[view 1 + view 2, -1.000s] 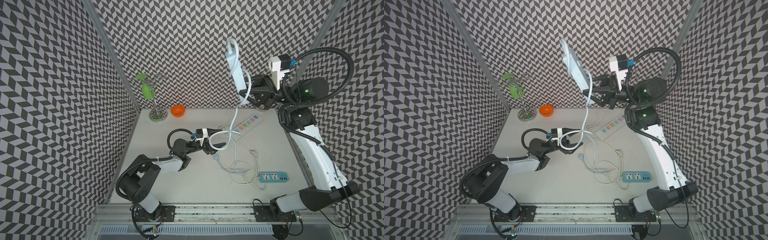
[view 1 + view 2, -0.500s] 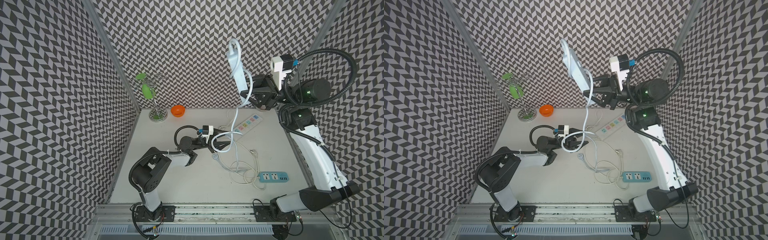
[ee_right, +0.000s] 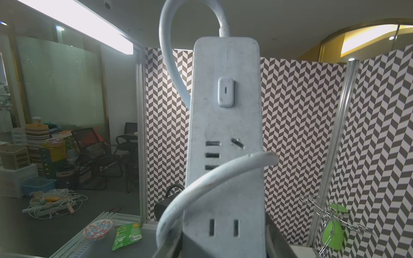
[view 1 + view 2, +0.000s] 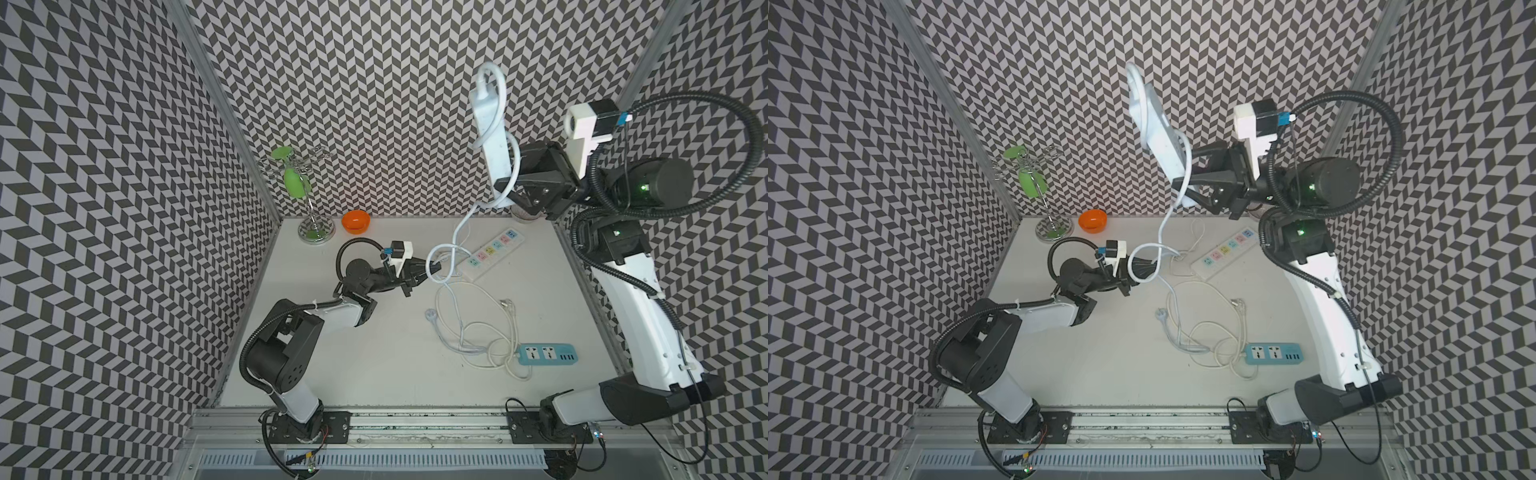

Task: Wrap the cord around the power strip
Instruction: Wrap the power cord around the power strip.

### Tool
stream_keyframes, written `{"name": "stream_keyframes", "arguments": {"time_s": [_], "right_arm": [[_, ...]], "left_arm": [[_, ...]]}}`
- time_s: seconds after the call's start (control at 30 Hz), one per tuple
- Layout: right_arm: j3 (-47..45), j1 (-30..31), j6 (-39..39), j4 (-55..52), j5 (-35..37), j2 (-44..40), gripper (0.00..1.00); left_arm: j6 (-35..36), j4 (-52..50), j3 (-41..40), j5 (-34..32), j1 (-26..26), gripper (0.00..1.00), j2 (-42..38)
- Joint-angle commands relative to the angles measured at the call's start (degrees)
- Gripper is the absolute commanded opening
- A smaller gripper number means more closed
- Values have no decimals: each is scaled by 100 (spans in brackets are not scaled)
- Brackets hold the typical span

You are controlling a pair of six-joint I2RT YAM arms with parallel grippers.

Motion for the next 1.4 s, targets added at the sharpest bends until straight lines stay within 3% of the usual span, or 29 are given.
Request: {"name": "stream_keyframes", "arguments": {"time_s": [0.0, 0.17, 0.3, 0.47, 0.63, 0.77, 0.97, 1.13, 1.27, 1.37], "right_arm": [[429, 19, 98, 285, 144, -118, 0], [510, 16, 61, 262, 72, -205, 0], [343, 18, -443, -102, -305, -418, 0], [-441, 26, -2120, -1285, -1021, -976, 0], [-1334, 25, -2367, -1079, -1658, -1348, 0], [-2173, 45, -1990, -375, -1862, -1500, 0], [-3083, 153, -1927, 37, -1943, -1422, 0], [-3217, 386, -1948, 107, -1997, -1052, 0], [-3115, 623, -1898, 133, -2031, -625, 0], [-2989, 774, -1741, 235, -2005, -243, 0]], "left_arm": [[331, -1384, -407, 41, 461, 0, -346], [-213, -1909, -644, 119, 1868, 0, -726], [1052, -4540, 514, -630, 2273, 0, -976], [1820, -6340, 1986, -1581, 2525, 0, -967], [2561, -7487, 3027, -2505, 2626, 0, -955], [2863, -7998, 3948, -3119, 2669, 0, -988], [2884, -8527, 5579, -3405, 2654, 0, -963], [3000, -8910, 6770, -4018, 2578, 0, -666], [3011, -8495, 6914, -4677, 2350, 0, -627], [3276, -8372, 7313, -4747, 1980, 0, -434]]}}
